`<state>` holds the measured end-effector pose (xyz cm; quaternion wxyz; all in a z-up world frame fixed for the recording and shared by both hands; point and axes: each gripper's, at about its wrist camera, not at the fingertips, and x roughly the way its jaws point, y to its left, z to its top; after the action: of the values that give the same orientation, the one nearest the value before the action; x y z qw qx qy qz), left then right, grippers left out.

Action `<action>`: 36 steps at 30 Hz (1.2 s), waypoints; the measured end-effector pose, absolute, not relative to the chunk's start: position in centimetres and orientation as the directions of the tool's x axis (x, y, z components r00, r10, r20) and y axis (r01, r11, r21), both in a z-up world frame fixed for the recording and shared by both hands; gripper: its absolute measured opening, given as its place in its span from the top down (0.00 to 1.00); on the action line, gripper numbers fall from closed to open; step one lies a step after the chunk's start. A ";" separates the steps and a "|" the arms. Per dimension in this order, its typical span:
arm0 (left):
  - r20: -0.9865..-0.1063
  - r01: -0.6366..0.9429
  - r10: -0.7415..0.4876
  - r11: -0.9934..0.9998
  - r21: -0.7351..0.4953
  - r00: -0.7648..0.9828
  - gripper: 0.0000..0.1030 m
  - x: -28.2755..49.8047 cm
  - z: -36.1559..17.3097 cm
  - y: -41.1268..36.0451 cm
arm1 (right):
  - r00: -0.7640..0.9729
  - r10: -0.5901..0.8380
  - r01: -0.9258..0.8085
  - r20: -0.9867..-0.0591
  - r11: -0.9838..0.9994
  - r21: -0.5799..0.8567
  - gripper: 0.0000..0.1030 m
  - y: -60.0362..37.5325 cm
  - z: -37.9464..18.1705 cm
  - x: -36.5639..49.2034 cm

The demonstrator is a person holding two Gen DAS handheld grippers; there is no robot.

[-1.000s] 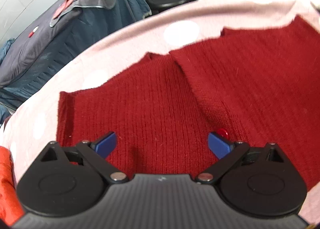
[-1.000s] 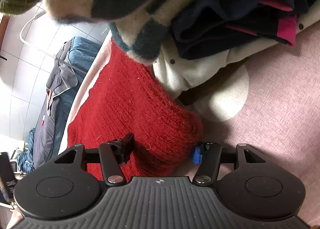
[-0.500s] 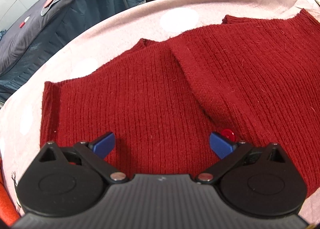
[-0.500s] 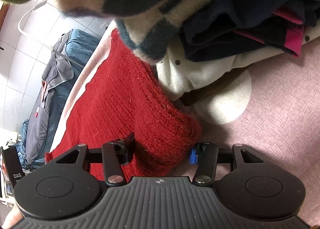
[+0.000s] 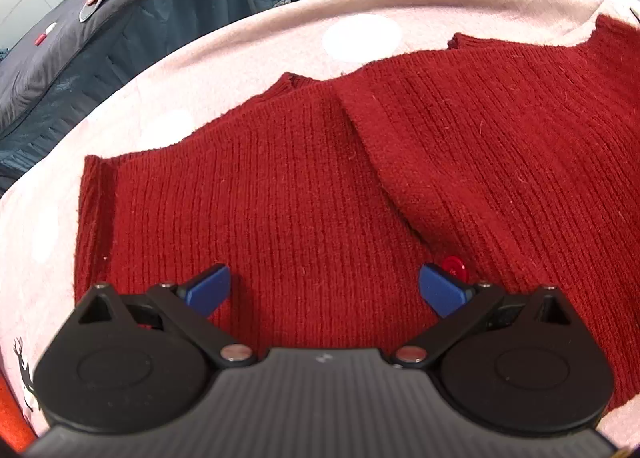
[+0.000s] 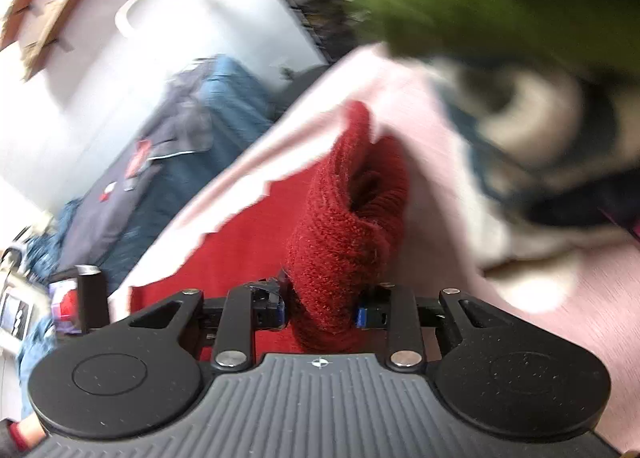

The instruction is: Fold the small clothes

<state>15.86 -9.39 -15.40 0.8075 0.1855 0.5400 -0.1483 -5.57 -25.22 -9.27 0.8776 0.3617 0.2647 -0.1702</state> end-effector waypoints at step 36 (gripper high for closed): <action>-0.840 -0.215 0.178 0.974 0.075 0.512 0.00 8.5 -7.2 17.9 | 0.733 0.312 -0.124 -0.604 0.935 0.333 0.55 -5.5 -7.7 9.5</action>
<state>8.50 17.92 -7.18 0.8692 -0.0193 0.4809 0.1131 9.51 -5.54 -7.66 0.9208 0.1361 0.3457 0.1184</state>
